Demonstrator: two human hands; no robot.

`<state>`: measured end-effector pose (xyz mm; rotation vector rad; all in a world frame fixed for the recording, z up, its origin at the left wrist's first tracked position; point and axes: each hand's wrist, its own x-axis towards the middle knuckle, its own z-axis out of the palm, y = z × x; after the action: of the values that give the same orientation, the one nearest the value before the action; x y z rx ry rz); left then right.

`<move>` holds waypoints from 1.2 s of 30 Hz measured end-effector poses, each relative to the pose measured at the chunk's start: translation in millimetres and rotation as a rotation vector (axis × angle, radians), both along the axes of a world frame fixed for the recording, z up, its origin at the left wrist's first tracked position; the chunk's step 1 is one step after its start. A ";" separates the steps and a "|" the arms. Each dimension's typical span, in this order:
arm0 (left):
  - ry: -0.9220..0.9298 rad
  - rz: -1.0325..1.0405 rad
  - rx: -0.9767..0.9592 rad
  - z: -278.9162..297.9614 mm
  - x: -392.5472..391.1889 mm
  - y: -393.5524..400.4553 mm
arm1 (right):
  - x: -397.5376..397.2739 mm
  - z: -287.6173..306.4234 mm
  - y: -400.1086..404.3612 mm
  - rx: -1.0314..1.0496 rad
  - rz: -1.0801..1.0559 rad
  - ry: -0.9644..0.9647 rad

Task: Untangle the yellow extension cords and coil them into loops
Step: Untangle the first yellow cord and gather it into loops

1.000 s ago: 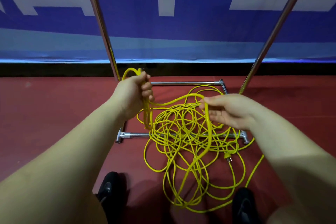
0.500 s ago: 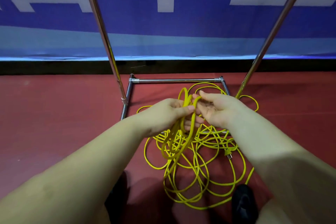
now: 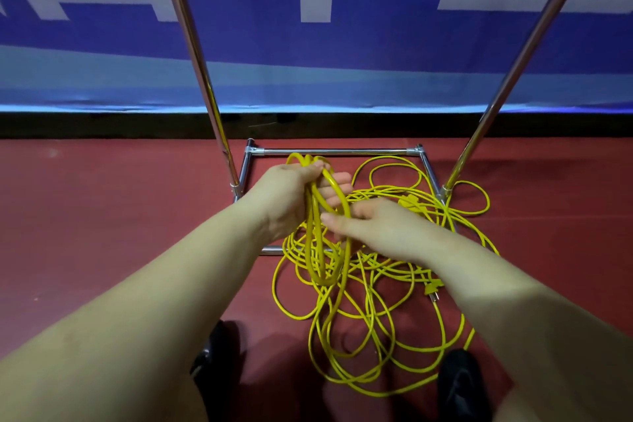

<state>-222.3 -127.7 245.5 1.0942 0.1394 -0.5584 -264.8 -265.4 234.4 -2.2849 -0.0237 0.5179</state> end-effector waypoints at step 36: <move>-0.104 -0.388 0.341 -3.8 -9.5 2.3 | 12.9 12.7 -14.3 0.686 -0.552 0.029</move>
<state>-231.7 -125.4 241.7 1.4944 -0.0750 -0.8426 -251.9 -279.7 247.1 -1.5194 0.3774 0.1997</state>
